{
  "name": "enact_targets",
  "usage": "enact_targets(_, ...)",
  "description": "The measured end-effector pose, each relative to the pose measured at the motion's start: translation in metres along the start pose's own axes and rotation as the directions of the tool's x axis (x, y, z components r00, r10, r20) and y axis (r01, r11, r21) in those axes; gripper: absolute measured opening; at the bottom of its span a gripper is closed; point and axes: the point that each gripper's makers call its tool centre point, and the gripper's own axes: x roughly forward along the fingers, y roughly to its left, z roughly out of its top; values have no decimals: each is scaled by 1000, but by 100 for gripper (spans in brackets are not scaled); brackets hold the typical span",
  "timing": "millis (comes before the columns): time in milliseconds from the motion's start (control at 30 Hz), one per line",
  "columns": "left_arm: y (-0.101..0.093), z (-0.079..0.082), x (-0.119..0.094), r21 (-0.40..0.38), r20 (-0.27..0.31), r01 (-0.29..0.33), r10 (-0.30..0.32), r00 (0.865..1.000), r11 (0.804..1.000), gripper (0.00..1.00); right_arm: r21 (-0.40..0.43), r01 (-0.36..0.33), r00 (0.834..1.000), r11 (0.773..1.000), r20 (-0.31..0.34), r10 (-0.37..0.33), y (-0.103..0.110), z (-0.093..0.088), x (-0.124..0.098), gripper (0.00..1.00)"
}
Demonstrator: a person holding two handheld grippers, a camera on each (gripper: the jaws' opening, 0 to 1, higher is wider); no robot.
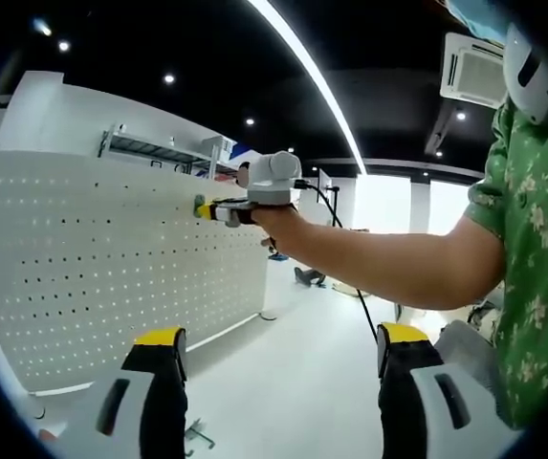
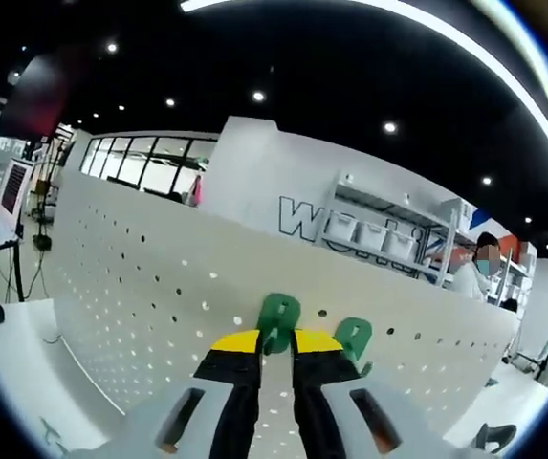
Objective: Insert the hook assembly into the mounting plate slot until the hook locks in place.
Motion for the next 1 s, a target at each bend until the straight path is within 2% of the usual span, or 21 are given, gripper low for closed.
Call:
enact_targets(567, -1, 0, 0, 0, 0, 1, -1, 1000, 1000, 84, 50, -15, 1000, 999, 20, 14, 5, -2, -5, 22)
enact_targets(1000, -2, 0, 1, 2, 1, 3, -3, 1000, 1000, 84, 106, -48, 998, 993, 37, 45, 13, -4, -10, 34)
